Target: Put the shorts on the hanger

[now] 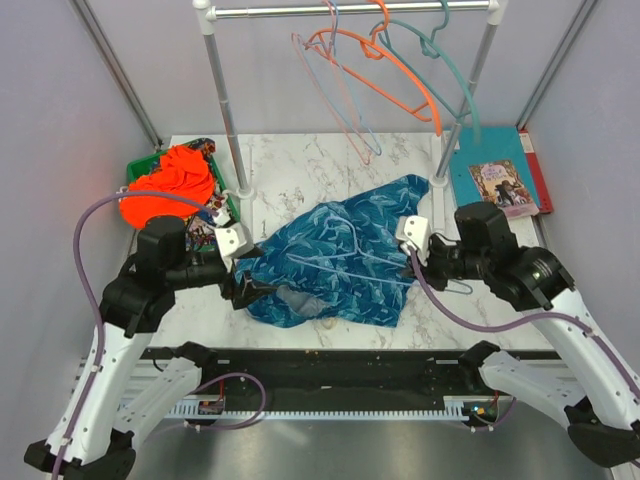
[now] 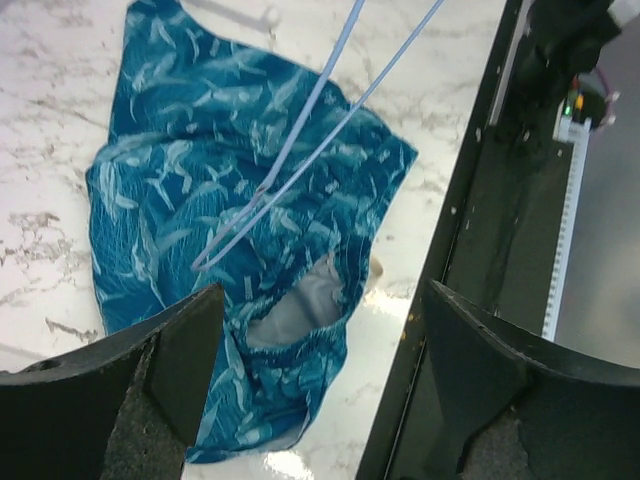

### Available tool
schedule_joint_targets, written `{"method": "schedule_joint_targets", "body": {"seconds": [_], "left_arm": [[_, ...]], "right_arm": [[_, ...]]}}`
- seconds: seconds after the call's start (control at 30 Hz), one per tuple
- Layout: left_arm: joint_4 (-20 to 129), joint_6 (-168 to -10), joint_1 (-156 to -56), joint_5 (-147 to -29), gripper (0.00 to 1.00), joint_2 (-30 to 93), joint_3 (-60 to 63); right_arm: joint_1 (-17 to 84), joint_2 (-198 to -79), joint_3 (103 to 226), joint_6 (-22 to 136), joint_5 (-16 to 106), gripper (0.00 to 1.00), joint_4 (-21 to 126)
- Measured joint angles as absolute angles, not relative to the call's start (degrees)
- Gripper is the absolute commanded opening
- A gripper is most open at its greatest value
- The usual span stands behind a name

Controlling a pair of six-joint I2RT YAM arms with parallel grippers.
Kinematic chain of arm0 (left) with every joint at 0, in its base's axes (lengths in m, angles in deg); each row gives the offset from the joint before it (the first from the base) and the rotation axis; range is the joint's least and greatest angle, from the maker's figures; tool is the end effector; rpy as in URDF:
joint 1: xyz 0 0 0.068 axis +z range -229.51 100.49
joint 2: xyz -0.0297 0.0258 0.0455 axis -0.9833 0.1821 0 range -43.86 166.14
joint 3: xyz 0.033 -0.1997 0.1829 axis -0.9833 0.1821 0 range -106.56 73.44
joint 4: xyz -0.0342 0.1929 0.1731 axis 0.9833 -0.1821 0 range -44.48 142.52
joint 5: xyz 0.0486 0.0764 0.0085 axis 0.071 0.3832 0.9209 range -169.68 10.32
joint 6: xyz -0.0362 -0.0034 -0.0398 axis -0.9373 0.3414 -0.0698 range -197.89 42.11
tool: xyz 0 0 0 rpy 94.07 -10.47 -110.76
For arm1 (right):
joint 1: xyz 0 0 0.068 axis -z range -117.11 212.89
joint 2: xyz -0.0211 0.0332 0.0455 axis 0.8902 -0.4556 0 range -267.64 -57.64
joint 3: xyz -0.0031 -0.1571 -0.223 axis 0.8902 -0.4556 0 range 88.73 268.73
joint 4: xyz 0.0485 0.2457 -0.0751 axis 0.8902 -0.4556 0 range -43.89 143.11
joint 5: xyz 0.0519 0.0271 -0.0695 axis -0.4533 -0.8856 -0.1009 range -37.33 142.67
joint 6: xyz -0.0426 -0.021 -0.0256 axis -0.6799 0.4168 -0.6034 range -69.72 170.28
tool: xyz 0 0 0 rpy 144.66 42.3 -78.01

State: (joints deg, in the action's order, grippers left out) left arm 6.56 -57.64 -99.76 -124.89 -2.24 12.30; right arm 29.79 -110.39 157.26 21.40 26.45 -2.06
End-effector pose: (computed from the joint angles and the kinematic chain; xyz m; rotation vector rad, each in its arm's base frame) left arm 0.1059 -0.0660 0.3831 1.1230 1.6207 -0.7950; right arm 0.1266 0.1014 0.3808 -1.3518 1.7762 0.5550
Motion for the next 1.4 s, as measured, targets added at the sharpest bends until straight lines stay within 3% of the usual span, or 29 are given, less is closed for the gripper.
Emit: {"method": "schedule_joint_targets", "body": {"seconds": [0.27, 0.43, 1.0, 1.1, 1.2, 1.23, 1.27, 1.33, 1.4], "left_arm": [[0.8, -46.3, -99.8, -118.4, 0.69, 3.1, 18.6], [2.6, -44.9, -99.8, -115.2, 0.67, 12.5, 21.3], [12.5, -49.2, -106.2, -102.4, 0.60, 29.0, 23.1], [13.8, -50.2, -106.4, -101.9, 0.50, 30.8, 23.2], [14.2, -50.9, -106.4, -101.8, 0.30, 32.2, 23.2], [14.1, -51.2, -106.4, -101.8, 0.16, 32.5, 23.2], [14.1, -51.4, -106.4, -101.9, 0.10, 32.7, 23.3], [14.0, -51.8, -106.5, -102.0, 0.02, 32.8, 23.3], [13.9, -51.8, -106.6, -102.3, 0.02, 32.8, 23.3]], "right_arm": [[29.8, -101.3, 155.1, 14.4, 25.0, 0.00, -13.5], [29.8, -101.3, 153.5, 10.2, 24.2, 0.00, -16.8], [29.8, -111.8, 145.1, 9.1, 24.7, 0.00, -4.6], [29.8, -112.3, 144.2, 10.0, 24.7, 0.00, -1.9], [29.8, -112.9, 143.1, 11.0, 24.6, 0.00, 0.5], [29.8, -113.1, 142.6, 11.2, 24.6, 0.00, 1.2], [29.8, -113.3, 142.2, 11.3, 24.5, 0.00, 1.8], [29.8, -113.9, 141.5, 11.6, 24.4, 0.00, 2.8], [29.8, -114.4, 141.2, 11.7, 24.1, 0.00, 3.6]]}}
